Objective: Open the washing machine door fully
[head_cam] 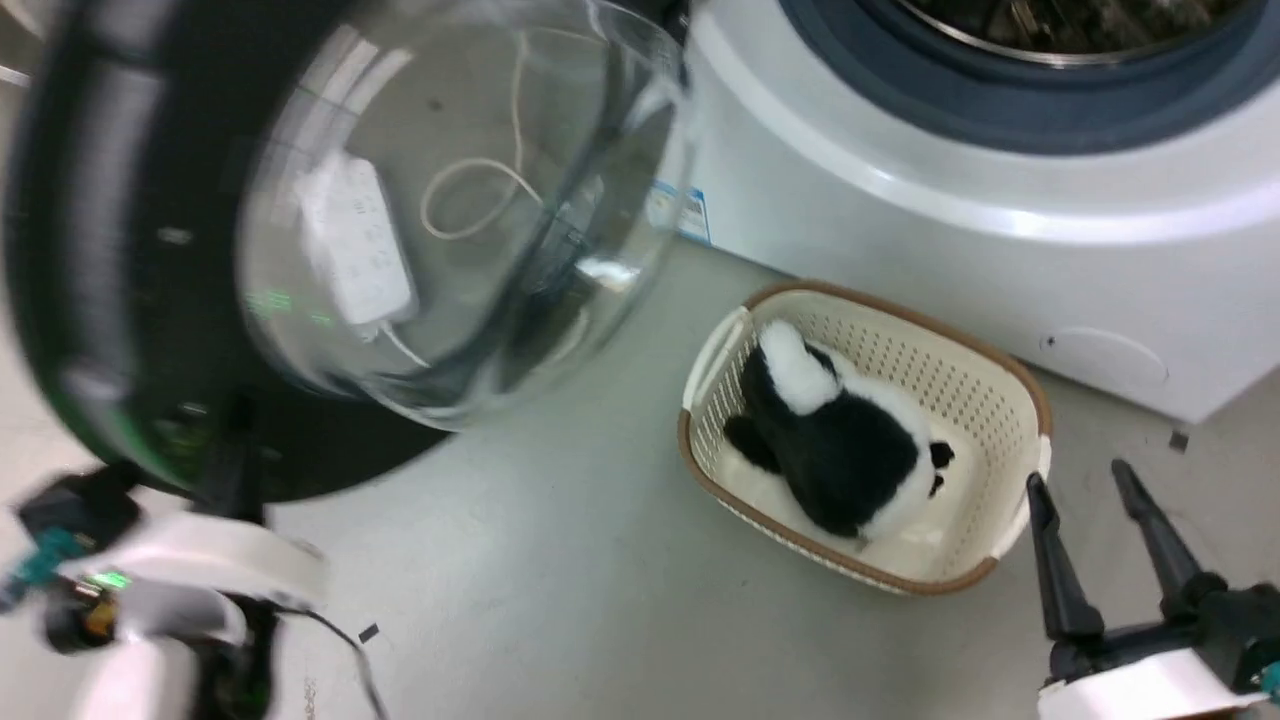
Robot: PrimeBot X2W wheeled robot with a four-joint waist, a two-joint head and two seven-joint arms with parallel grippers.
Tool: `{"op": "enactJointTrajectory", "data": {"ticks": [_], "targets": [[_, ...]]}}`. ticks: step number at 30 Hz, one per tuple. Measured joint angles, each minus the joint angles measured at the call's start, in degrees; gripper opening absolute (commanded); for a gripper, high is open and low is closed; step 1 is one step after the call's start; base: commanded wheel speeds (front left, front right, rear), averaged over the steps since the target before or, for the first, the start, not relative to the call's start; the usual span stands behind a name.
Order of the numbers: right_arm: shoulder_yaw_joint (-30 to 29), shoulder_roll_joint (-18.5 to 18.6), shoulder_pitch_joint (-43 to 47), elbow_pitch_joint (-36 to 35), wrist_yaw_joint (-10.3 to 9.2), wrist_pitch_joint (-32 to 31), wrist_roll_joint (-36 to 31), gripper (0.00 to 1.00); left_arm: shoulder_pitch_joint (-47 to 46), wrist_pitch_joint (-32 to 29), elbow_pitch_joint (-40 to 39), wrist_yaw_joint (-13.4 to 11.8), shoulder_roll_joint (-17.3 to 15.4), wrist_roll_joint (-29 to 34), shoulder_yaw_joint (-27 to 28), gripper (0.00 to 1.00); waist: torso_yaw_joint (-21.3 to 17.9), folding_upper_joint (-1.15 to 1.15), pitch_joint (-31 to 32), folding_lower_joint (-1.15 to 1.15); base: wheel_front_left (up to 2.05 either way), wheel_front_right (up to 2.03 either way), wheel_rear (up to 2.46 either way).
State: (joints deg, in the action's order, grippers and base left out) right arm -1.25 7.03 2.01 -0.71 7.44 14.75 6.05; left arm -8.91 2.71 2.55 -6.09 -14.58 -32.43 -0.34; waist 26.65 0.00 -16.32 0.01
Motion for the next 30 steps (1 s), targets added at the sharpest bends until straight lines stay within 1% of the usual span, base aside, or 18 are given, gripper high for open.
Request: {"op": "enactJointTrajectory", "data": {"ticks": [4,8,12,15,20,22,24,26,30], "targets": [[-0.12,1.67,-1.21,-0.34,0.0,0.0,0.05,1.0,-4.69,-0.16,5.86,0.2,-4.47,-1.08,4.33,0.0,-1.61,0.0,-2.3,0.0,0.0,0.0,0.0],[-0.92,2.02,-1.65,-0.7,0.0,0.0,0.42,1.0,-8.78,-0.12,11.81,0.44,-8.91,-2.09,7.98,0.0,-3.67,0.0,-3.71,0.01,0.0,0.0,0.0],[-0.63,2.12,-1.72,-0.77,0.0,0.0,0.49,1.0,-12.02,1.14,17.84,1.37,-12.05,-2.61,10.05,0.0,-5.2,0.0,-4.5,0.01,0.0,0.0,0.0],[-0.62,2.09,-2.14,-0.75,0.0,0.0,0.55,1.0,-13.48,2.65,20.94,2.27,-13.32,-2.6,10.39,0.0,-6.01,0.0,-4.68,0.0,0.0,0.0,0.0],[-0.66,1.85,-2.58,-0.77,0.0,0.0,0.29,1.0,-13.88,6.09,23.58,3.98,-13.29,-1.87,9.5,0.0,-6.56,0.0,-3.58,0.0,0.0,0.0,0.0],[-0.8,1.34,-2.56,-0.77,0.0,0.0,0.14,1.0,-13.85,7.65,23.54,4.6,-13.06,-1.02,8.56,0.0,-6.69,0.0,-2.64,0.0,0.0,0.0,0.0],[-1.41,0.74,-2.54,-0.86,0.0,0.0,-0.01,1.0,-13.64,9.91,22.02,4.72,-12.22,0.31,7.98,0.0,-6.75,0.0,-1.49,-0.01,0.0,0.0,0.0],[-1.86,0.29,-2.54,-0.94,0.0,0.0,-0.1,1.0,-13.28,11.4,18.66,4.59,-10.58,2.59,7.03,0.0,-6.78,0.0,-0.18,-0.01,0.0,0.0,0.0],[-2.31,-0.69,-2.52,-0.99,0.0,0.0,-1.22,1.0,-10.09,11.96,10.23,4.21,-5.32,6.53,5.01,0.0,-7.18,0.0,3.02,-0.01,0.0,0.0,0.0]]}}
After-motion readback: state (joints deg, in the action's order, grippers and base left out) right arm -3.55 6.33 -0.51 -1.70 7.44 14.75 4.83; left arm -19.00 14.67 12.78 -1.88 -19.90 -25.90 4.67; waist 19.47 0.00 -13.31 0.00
